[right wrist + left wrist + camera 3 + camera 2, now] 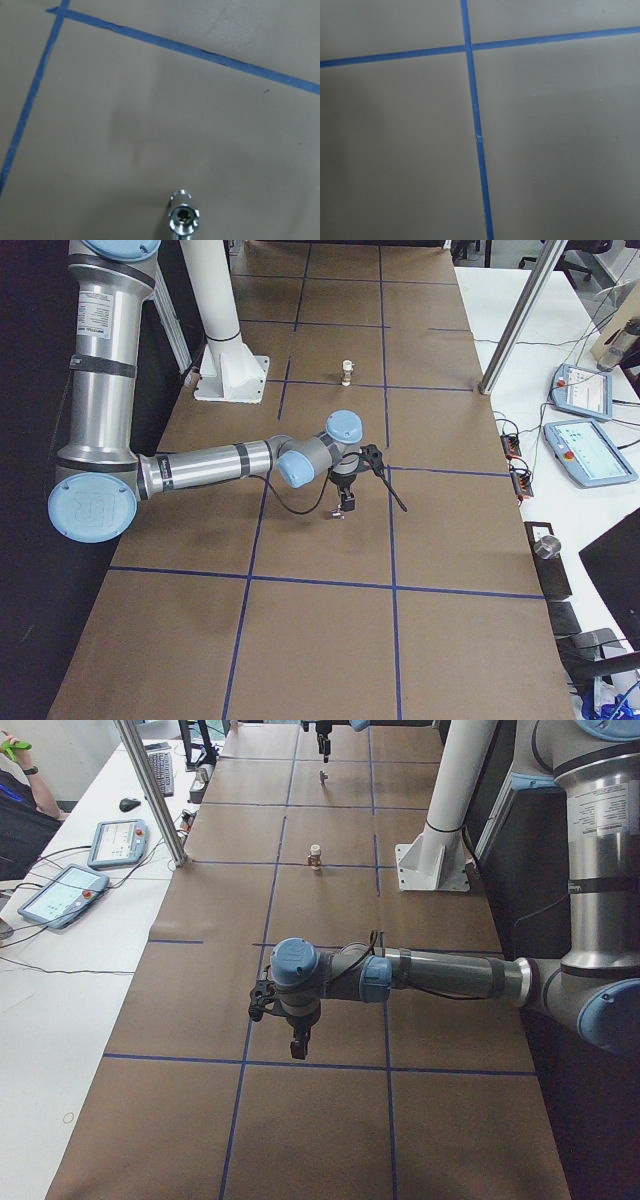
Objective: Assemble PPR valve and pipe with both arms
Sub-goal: 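Move the right gripper down onto the chrome T-valve and grasp it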
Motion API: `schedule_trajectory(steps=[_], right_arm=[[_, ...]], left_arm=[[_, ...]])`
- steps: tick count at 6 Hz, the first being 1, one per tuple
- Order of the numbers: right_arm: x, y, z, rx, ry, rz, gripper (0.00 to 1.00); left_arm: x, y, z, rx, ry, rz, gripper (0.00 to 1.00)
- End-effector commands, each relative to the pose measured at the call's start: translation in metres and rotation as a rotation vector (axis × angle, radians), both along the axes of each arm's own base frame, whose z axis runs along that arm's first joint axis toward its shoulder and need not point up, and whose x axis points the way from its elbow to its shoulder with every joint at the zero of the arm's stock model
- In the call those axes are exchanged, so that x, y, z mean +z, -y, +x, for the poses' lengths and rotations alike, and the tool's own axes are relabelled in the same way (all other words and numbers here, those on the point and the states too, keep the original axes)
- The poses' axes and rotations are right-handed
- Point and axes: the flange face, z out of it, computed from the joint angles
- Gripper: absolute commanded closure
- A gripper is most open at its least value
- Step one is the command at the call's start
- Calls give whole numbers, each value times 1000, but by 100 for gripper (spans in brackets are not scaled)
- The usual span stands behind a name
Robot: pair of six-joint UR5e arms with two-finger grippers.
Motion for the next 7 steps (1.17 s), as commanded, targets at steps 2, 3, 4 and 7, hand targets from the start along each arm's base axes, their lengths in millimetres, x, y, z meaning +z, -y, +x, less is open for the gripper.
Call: schedule_trajectory(steps=[2, 3, 4, 7], right_arm=[[25, -7, -24, -46, -11, 5, 0], [24, -9, -31, -60, -11, 6, 0], [25, -10, -36, -66, -20, 11, 0], [26, -1, -47, -71, -24, 17, 1]], left_arm=[[0, 0, 0, -3, 0, -4, 0], [1, 0, 0, -4, 0, -6, 0], [2, -1, 0, -4, 0, -8, 0], [1, -1, 0, -5, -1, -8, 0]])
